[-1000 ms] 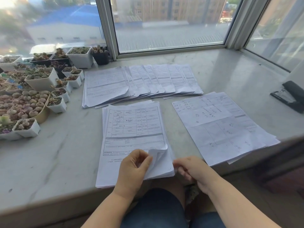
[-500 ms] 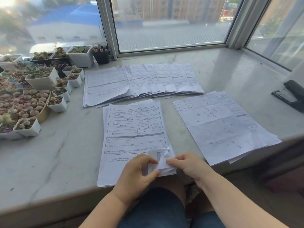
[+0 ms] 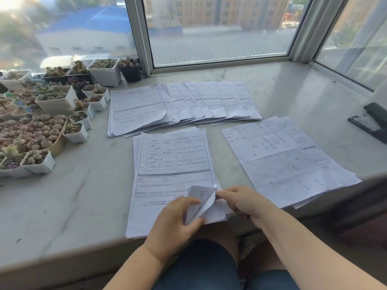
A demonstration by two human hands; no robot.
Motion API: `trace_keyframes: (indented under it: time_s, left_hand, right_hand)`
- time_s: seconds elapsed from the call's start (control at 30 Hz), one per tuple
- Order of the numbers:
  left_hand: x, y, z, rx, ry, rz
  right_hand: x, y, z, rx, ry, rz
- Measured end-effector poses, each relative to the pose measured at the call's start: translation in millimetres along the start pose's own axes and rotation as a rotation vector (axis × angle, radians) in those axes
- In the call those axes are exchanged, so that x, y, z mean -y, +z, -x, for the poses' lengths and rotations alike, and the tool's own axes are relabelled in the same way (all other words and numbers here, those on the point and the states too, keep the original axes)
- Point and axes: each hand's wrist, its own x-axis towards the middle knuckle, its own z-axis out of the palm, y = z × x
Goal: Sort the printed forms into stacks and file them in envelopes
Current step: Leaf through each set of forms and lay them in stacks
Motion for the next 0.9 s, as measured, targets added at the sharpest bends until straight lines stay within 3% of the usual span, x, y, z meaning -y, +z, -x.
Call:
trace_keyframes:
  time_s: [0.2, 0.27, 0.33, 0.43, 0.57, 0.7, 0.8, 0.9]
  left_hand:
    - [0.0, -0.7, 2.9, -0.046, -0.007, 0.059]
    - [-1.2, -2.3, 1.6, -0.053, -0.023, 0.107]
    - [-4.6, -3.7, 0.8, -0.098, 0.005, 0.121]
    - [-8.9, -4.4, -1.7, -0.098, 0.221, -0.074]
    - [-6.5, -14.3, -11.7, -0.03, 0.356, -0.338]
    - [-16.9, -41.0, -35.8, -0.129, 0.338, -0.254]
    - [-28.3, -60.9, -73.9, -0.241, 0.333, -0.213]
    - [-21.2, -74.9, -122.4, -0.314, 0.218, -0.169]
  right_hand:
    - [7.2, -7.6, -3.0, -0.007, -0.036, 0.158]
    - [15.1, -9.1, -4.3, -0.031, -0.023, 0.115]
    - [27.1, -4.5, -5.0, 0.046, 0.06, 0.011]
    - [37.2, 12.7, -4.1, 0.136, 0.114, -0.002]
    - [40.2, 6.4, -1.8, 0.019, -0.04, -0.007]
    - [56.3, -46.7, 0.4, -0.083, -0.214, -0.31]
    - [77.9, -87.9, -14.9, -0.255, -0.296, -0.607]
    - [101.0, -119.5, -42.0, -0.369, -0.345, -0.917]
